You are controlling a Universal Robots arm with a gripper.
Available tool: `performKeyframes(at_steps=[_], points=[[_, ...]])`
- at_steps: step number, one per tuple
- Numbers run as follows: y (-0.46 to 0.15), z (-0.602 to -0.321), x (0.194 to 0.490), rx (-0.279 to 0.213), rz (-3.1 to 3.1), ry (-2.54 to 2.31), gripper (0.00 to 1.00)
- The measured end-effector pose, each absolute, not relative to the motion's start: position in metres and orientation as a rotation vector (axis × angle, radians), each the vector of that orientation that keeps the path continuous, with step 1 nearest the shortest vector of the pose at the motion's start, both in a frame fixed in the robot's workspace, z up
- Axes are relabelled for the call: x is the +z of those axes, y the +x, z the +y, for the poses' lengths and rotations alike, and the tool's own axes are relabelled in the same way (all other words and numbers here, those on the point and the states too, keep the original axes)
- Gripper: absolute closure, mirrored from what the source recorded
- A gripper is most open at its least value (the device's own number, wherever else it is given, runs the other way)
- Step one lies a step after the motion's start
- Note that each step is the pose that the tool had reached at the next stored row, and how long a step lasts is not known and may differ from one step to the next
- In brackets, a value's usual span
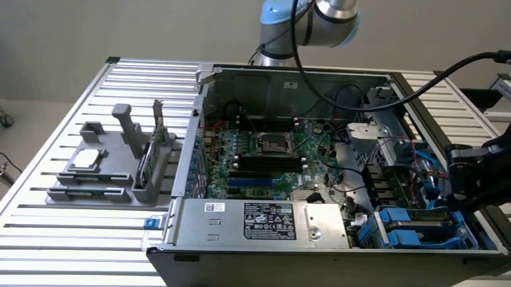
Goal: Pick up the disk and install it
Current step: 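Insert the first disk wire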
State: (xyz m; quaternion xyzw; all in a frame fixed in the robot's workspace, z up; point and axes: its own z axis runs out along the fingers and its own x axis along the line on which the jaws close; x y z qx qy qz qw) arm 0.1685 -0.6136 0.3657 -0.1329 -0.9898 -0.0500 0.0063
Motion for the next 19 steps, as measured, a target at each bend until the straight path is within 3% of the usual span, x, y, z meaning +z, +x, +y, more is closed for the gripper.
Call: performKeyframes(at_steps=[19], points=[[0.1685, -0.6136, 0.3585, -0.153, -3.004, -0.785, 0.78]])
